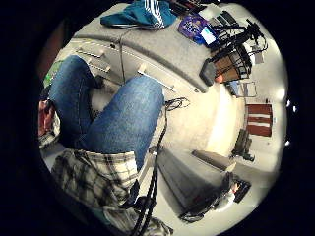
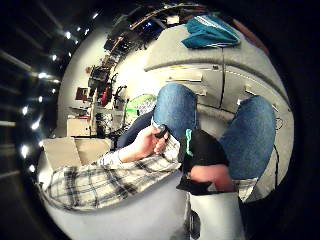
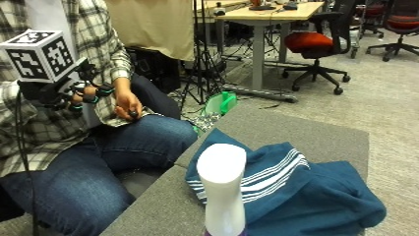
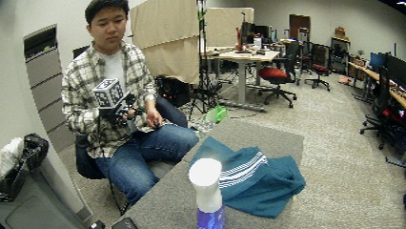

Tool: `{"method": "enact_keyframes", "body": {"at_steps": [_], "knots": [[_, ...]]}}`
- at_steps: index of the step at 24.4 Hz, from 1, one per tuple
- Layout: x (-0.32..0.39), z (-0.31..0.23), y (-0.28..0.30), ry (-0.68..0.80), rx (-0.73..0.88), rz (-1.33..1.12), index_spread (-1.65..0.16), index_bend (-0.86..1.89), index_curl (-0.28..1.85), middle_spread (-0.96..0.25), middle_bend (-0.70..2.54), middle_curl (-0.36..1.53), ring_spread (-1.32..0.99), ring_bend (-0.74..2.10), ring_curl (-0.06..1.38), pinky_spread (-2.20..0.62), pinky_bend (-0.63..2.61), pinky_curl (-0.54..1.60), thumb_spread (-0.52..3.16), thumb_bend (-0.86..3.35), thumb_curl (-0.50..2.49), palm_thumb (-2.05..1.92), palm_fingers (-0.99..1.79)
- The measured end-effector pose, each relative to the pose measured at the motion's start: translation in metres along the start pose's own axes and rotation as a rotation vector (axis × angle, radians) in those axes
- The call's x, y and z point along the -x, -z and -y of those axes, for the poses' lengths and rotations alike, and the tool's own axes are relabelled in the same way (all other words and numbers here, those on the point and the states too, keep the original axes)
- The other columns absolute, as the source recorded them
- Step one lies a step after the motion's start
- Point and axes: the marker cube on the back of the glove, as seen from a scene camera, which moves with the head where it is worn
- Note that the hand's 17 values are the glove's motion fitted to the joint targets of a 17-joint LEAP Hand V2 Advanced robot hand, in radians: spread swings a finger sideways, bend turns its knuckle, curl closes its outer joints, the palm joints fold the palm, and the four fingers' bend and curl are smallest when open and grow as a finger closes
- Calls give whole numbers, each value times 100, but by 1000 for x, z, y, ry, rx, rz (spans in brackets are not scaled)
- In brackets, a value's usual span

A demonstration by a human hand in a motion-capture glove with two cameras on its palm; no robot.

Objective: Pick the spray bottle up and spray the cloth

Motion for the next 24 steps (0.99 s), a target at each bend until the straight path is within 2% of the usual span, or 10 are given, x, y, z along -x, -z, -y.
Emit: {"method": "enact_keyframes", "body": {"at_steps": [7, 15, 24], "knots": [[-2, 4, -3, -7, 2, 1, -29, 25, 15, -7, 16, 8, 10, 24, 8, 14, 39, 11, 73, 27, 18, 50, 20], [-10, 12, -4, -22, -6, 8, -35, 24, 22, -8, 16, 12, 13, 25, 12, 18, 42, 14, 93, 23, 25, 53, 18], [-52, 71, 21, -106, -144, 32, -34, 18, 25, -8, 19, 16, 13, 29, 16, 20, 41, 15, 102, 16, 30, 56, 19]]}}
